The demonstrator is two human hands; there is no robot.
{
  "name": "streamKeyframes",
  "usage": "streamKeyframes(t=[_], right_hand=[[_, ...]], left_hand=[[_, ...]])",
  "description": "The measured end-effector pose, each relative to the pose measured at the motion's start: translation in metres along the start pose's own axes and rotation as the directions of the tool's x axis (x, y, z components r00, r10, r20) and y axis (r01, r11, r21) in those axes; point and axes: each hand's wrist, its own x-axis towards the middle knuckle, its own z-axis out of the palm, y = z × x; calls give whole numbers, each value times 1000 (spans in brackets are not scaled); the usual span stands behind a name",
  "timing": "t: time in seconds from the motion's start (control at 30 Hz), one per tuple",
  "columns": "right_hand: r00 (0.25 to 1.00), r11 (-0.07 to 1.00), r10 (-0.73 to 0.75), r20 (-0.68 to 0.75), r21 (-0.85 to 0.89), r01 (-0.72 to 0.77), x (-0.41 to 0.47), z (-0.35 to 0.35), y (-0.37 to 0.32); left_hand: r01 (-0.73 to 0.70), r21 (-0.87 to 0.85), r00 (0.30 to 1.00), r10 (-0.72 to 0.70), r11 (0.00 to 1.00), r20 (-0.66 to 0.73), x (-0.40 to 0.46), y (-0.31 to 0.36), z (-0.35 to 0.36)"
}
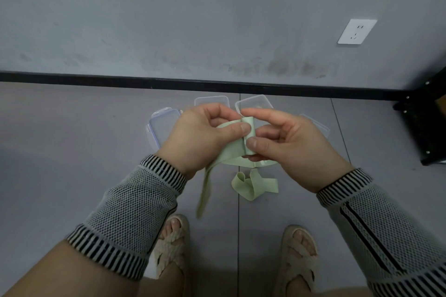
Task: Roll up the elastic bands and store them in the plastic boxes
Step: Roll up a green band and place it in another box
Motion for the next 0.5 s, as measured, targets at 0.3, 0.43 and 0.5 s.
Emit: streamKeyframes(t=[0.3, 0.43, 0.5], right_hand=[[995, 984, 100, 19, 145, -102, -1, -13, 1], [994, 988, 110, 5, 105, -110, 1, -13, 1], [995, 994, 101, -11, 42, -101, 2, -12, 1]], left_hand=[[-231, 457, 972, 187, 859, 140, 5, -10, -16], [-293, 540, 951, 301, 789, 77, 6, -9, -18], [-299, 543, 946, 317, 785, 63, 6, -8, -16]])
